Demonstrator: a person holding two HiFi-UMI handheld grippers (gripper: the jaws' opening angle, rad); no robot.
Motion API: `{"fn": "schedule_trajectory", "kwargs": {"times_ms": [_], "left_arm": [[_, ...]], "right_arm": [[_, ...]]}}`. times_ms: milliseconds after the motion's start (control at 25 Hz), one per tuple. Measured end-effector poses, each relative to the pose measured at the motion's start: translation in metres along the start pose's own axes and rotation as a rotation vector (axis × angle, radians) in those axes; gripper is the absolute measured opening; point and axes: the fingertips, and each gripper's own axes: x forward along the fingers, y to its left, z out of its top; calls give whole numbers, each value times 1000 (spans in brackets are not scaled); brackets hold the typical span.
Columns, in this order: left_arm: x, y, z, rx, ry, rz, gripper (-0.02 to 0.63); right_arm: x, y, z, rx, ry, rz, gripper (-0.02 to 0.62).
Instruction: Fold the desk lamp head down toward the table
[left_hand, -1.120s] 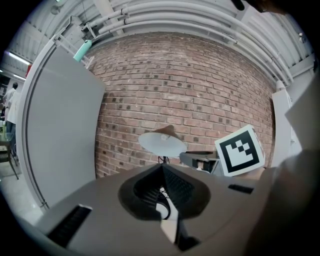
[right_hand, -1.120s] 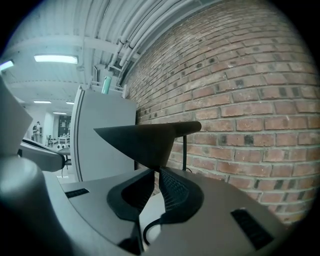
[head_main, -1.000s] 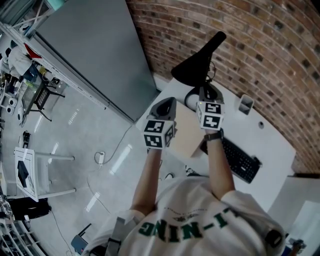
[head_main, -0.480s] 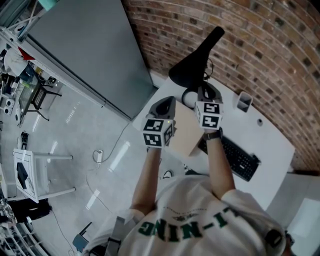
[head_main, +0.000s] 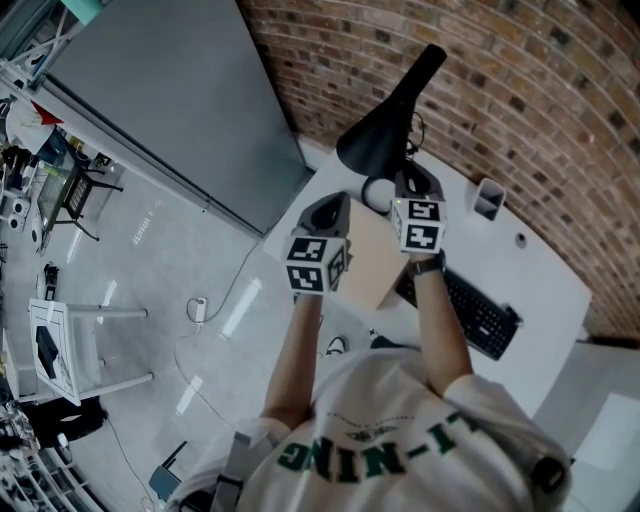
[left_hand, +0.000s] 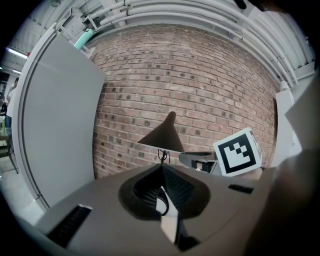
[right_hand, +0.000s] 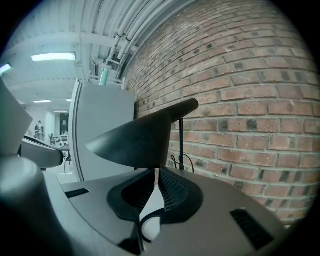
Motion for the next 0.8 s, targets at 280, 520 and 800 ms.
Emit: {"fn": "schedule_trajectory", "kwargs": {"times_ms": [280,520,800], "left_arm": [[2,-2,-5,-1,19,5,-2],[1,-3,-6,5,17,14,-2],[-9,-1,7,21,-16,15,-2]], "right_arm": [[6,-9,-7,1,8,5,3],[6,-14,-17,18,25,-5,3],[-25,-24,-17,76,4,-14,3]]}}
